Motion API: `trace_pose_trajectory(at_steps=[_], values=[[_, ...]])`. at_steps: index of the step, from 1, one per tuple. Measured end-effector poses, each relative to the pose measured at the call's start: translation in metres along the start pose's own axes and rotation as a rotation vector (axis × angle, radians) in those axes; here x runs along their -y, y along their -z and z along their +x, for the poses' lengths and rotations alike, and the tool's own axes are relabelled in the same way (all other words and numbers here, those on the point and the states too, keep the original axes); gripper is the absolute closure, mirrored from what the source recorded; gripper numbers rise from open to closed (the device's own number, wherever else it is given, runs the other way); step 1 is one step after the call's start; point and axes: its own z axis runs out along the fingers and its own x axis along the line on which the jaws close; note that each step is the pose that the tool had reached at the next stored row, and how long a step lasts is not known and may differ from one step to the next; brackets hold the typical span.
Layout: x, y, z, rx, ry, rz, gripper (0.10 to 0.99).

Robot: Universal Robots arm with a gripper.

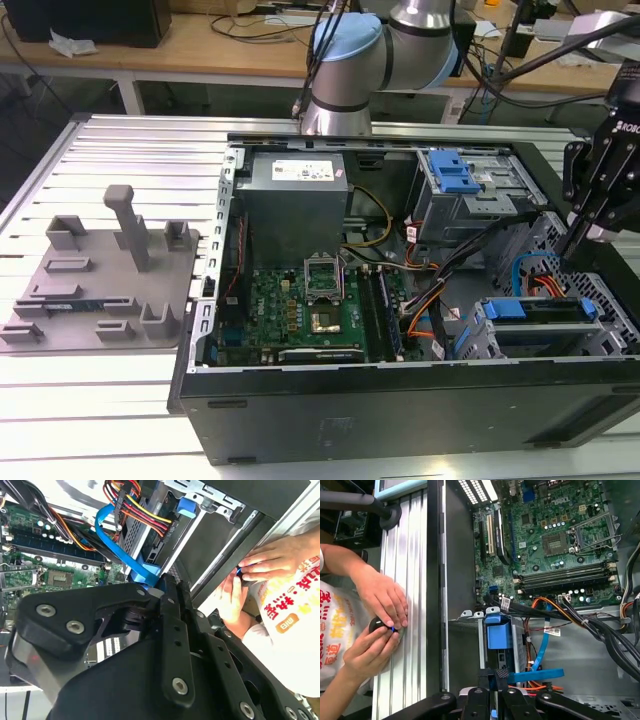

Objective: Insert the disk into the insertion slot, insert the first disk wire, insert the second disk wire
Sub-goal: 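Insert the second disk wire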

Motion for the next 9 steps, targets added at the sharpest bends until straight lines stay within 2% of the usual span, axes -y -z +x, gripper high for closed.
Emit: trace_pose_trajectory(at_steps=[2,3,4,5,6,7,9], values=[[-0.0011,-0.0006,-0.0001,0.0005,0.000,0.000,0.925],[-0.0039,-0.0016,0.0002,0.0010,-0.001,0.005,0.925],[-0.0056,-0.0024,0.0011,0.0045,-0.006,0.017,0.925],[-0.0064,-0.0030,0.0017,0.0075,-0.009,0.026,0.925],[-0.0077,-0.0038,0.0028,0.0168,-0.015,0.045,0.925],[-0.0085,-0.0047,0.0042,0.0271,-0.019,0.057,0.925],[-0.0095,-0.0071,0.0086,0.0543,-0.017,0.065,0.925]])
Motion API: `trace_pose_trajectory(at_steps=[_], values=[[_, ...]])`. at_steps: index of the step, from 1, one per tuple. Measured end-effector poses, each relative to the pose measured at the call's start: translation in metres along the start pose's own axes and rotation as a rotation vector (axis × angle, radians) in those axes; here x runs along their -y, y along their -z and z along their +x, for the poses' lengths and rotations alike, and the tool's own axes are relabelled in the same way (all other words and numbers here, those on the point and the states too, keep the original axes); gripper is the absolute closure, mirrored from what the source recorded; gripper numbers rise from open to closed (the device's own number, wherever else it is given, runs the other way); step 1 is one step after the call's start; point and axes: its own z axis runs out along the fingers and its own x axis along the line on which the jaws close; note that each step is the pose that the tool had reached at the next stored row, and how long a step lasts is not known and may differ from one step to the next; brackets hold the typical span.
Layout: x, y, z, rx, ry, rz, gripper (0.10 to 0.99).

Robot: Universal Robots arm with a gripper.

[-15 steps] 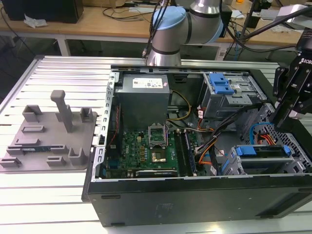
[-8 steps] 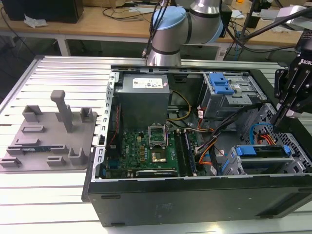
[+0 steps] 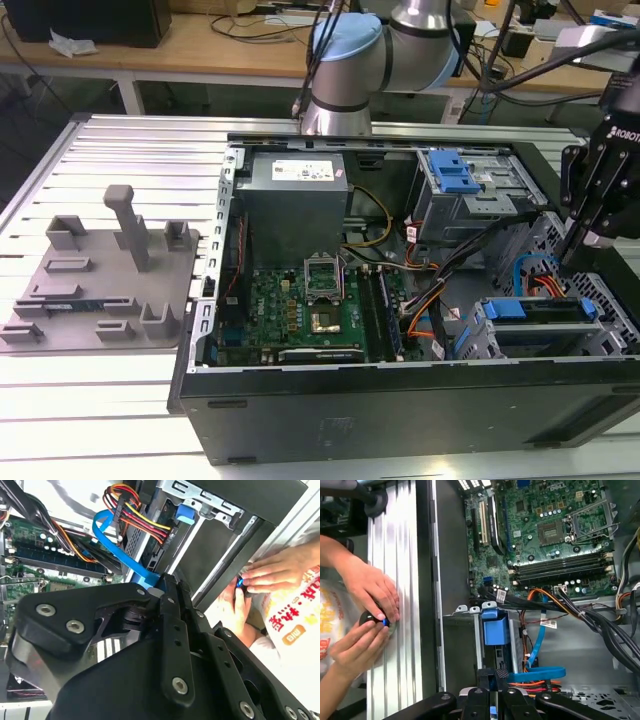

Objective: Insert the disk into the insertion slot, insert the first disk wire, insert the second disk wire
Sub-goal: 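Insert the second disk wire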

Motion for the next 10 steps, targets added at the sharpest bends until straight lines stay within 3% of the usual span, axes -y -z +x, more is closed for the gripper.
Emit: trace_pose_trajectory(at_steps=[3,5,6,7,10], values=[[-0.0012,-0.0028,0.0057,0.0360,0.003,0.006,0.925],[-0.0018,-0.0039,0.0081,0.0456,0.000,0.017,0.925],[-0.0023,-0.0046,0.0096,0.0538,-0.005,0.034,0.925],[-0.0044,-0.0054,0.0107,0.0715,-0.008,0.050,0.925],[-0.0125,-0.0074,0.0112,0.0954,-0.006,0.050,0.925]])
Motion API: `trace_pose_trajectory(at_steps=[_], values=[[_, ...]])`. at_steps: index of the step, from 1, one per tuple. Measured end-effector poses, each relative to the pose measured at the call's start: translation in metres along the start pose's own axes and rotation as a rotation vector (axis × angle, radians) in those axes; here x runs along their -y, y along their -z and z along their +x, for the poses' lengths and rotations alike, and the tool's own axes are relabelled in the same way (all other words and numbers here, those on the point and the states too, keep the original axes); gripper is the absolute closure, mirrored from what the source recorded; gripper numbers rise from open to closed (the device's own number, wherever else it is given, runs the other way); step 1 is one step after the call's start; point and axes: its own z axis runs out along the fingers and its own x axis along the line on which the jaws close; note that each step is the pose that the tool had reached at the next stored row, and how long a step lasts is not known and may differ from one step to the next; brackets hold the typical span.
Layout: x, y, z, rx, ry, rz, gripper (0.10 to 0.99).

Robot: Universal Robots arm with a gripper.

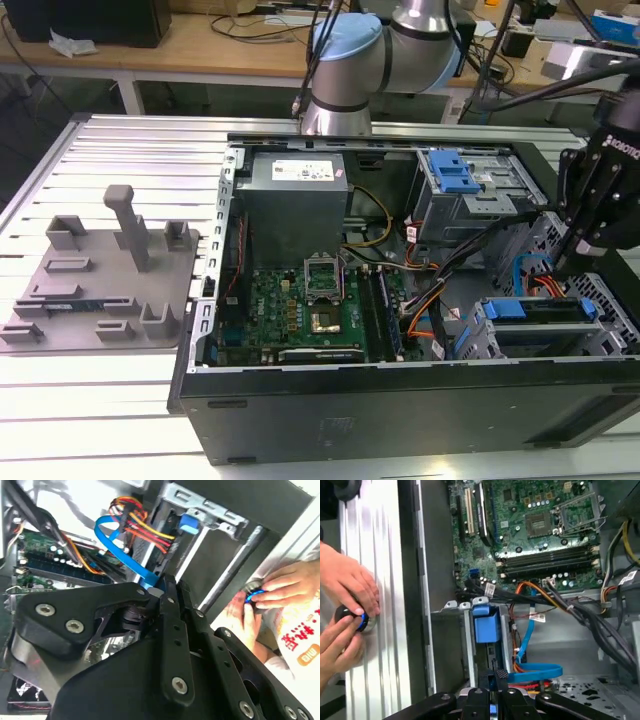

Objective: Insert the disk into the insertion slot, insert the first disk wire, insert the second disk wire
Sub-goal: 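Insert the second disk wire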

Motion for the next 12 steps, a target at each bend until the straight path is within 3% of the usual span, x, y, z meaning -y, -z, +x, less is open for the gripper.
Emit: trace_pose_trajectory(at_steps=[1,2,3,5,7,8,10,12], values=[[-0.0034,-0.0003,0.0004,0.0087,0.001,-0.001,0.925],[-0.0080,-0.0009,0.0008,0.0267,0.002,-0.001,0.925],[-0.0105,-0.0013,0.0011,0.0601,0.005,0.001,0.925],[-0.0118,-0.0014,0.0014,0.0978,0.007,0.005,0.925],[-0.0119,-0.0017,0.0021,0.1269,0.008,0.012,0.925],[-0.0119,-0.0018,0.0028,0.1380,0.008,0.022,0.925],[-0.0118,-0.0021,0.0039,0.1472,0.010,0.048,0.925],[-0.0116,-0.0025,0.0048,0.1513,0.016,0.063,0.925]])
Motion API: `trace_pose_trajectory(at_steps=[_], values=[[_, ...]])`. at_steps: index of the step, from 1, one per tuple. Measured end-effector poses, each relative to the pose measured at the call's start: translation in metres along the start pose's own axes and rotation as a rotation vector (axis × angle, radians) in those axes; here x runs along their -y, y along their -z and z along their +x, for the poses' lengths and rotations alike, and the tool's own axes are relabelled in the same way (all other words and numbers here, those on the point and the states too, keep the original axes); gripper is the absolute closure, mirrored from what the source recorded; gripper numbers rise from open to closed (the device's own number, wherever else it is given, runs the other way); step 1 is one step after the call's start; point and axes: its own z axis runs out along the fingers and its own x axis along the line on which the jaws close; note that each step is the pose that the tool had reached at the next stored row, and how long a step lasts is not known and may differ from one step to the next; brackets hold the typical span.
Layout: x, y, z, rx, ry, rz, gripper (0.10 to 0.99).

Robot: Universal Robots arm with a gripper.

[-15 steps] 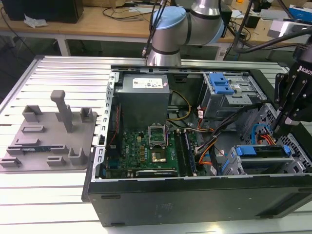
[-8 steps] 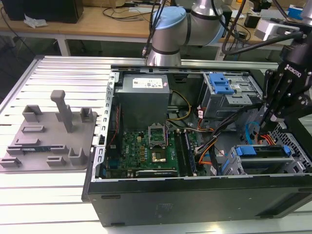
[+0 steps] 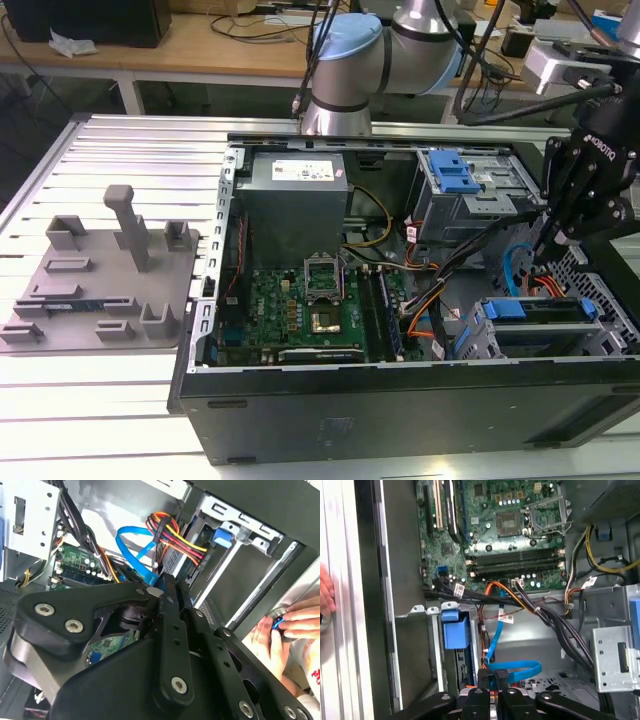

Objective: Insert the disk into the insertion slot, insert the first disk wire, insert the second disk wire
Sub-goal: 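Insert the second disk wire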

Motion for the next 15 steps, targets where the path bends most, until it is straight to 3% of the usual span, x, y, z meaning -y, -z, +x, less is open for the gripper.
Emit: trace_pose_trajectory(at_steps=[3,7,10,11,12,13,15], values=[[-0.0008,-0.0030,0.0033,0.0094,0.023,0.006,0.925],[-0.0023,-0.0075,0.0067,0.0118,0.070,0.011,0.925],[-0.0020,-0.0097,0.0144,0.0206,0.081,0.013,0.925],[-0.0016,-0.0113,0.0211,0.0339,0.082,0.014,0.925],[-0.0013,-0.0126,0.0275,0.0587,0.083,0.015,0.925],[-0.0010,-0.0135,0.0315,0.0780,0.085,0.016,0.925],[-0.0008,-0.0144,0.0345,0.0939,0.088,0.016,0.925]])
